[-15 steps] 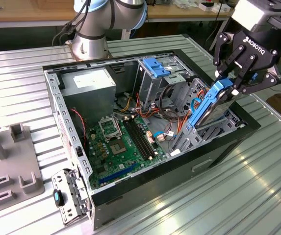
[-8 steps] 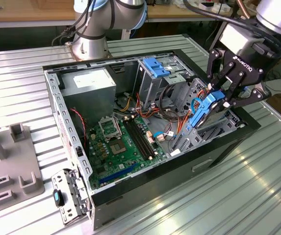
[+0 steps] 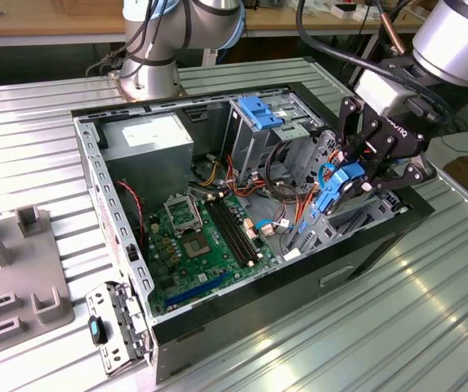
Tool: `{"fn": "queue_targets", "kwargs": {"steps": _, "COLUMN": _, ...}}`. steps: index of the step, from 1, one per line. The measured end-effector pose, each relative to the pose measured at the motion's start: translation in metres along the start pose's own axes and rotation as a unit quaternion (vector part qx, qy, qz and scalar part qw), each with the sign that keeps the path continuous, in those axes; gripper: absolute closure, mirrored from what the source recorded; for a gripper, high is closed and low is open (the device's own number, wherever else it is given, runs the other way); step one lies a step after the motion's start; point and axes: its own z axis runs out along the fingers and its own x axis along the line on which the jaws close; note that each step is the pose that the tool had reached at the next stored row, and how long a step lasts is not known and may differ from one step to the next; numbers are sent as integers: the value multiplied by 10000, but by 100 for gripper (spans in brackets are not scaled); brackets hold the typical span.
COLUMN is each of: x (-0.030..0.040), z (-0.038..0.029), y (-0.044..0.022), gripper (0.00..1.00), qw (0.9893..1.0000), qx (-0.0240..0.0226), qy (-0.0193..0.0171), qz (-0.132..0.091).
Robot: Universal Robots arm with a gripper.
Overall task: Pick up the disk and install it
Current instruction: 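Insert the disk into the insertion slot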
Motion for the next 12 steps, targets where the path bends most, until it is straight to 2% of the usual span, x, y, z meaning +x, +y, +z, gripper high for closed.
{"fn": "queue_targets", "kwargs": {"steps": 5, "x": 2, "z": 27, "y": -1, "gripper": 62, "qw": 10000, "qx": 1, "qy": -7, "qz": 0}}
{"fn": "queue_targets", "kwargs": {"steps": 6, "x": 1, "z": 22, "y": -1, "gripper": 49, "qw": 10000, "qx": 0, "qy": -2, "qz": 0}}
{"fn": "queue_targets", "kwargs": {"steps": 10, "x": 1, "z": 24, "y": -4, "gripper": 49, "qw": 10000, "qx": 0, "qy": -2, "qz": 0}}
{"fn": "queue_targets", "kwargs": {"steps": 12, "x": -3, "z": 23, "y": -53, "gripper": 49, "qw": 10000, "qx": 0, "qy": -2, "qz": 0}}
